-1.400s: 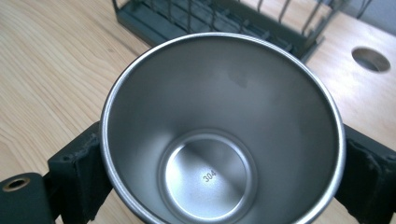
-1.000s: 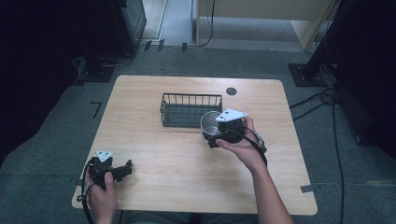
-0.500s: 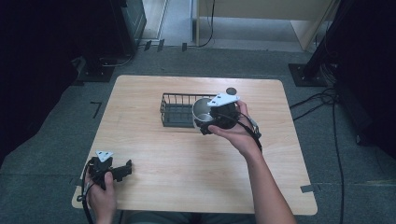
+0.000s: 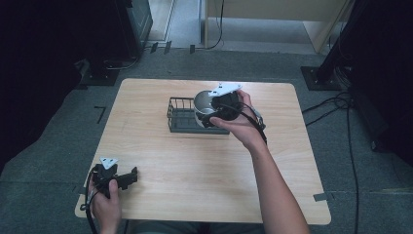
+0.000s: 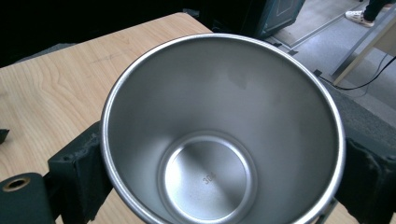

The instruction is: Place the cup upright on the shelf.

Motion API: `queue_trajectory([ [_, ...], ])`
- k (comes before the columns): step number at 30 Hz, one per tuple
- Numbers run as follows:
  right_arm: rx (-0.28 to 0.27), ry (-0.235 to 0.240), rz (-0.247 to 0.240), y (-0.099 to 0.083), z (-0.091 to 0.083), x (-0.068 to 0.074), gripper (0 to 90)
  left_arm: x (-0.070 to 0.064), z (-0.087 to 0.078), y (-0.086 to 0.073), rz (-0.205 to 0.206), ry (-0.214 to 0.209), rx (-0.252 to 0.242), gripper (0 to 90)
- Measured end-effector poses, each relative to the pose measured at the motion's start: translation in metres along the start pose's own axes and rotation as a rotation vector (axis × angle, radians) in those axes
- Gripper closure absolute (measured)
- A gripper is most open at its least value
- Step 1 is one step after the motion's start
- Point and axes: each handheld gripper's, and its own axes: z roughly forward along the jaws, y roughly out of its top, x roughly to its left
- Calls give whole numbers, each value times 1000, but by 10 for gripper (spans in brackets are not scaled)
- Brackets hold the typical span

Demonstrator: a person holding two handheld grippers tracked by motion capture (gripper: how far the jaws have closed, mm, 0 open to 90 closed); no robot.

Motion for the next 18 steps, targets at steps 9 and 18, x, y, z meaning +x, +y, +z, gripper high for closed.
queue_trajectory([
  [9,12,1,-21,16,19,-5,67,0,0,0,1,-1,1,0],
  [18,20,1,-28,25,36,-8,67,0,0,0,1,-1,2,0],
])
